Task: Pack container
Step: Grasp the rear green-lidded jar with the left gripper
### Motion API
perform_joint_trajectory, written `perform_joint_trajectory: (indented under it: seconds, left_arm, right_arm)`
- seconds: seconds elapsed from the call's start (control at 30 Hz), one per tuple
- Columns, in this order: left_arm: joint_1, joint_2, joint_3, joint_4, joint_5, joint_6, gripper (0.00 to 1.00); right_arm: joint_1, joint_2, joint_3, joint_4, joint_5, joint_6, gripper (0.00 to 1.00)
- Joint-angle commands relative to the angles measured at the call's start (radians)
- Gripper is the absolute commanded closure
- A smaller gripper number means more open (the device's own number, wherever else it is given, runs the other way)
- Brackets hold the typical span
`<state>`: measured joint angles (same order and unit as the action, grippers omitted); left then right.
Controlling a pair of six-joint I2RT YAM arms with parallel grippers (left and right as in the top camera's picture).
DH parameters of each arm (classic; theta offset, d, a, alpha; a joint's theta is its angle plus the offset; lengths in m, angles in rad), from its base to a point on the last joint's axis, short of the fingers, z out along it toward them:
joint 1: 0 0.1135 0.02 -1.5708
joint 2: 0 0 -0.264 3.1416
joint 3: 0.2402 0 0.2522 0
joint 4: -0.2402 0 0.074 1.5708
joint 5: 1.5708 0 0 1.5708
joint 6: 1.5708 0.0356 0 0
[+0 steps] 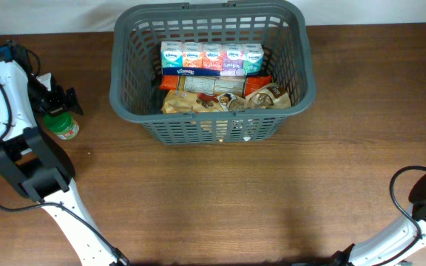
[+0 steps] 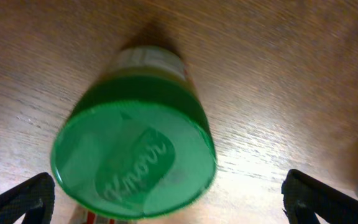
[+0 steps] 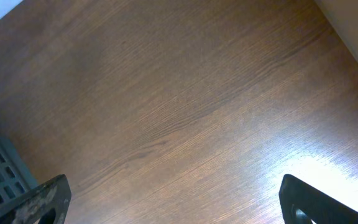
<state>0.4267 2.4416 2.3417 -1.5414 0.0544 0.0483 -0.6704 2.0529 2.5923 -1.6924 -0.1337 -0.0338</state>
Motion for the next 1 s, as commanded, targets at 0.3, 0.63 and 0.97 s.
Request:
perform_joint_trajectory:
  seconds: [0.3, 0.63, 0.97]
  left_arm:
    - [0.004, 0.080, 0.014, 0.066, -0.047, 0.008, 0.01]
    - [0.006, 0.124, 0.014, 0.056, -0.062, 0.008, 0.03]
    - [0.006, 0.145, 0.014, 0.041, -0.062, 0.008, 0.08]
  right_arm:
    - [0.002, -0.013, -0.006, -0.003, -0.013, 0.002, 0.01]
    - [0.002, -0.013, -0.006, -0.003, -0.013, 0.002, 0.01]
    - [0.002, -0.013, -0.006, -0.003, -0.013, 0.002, 0.01]
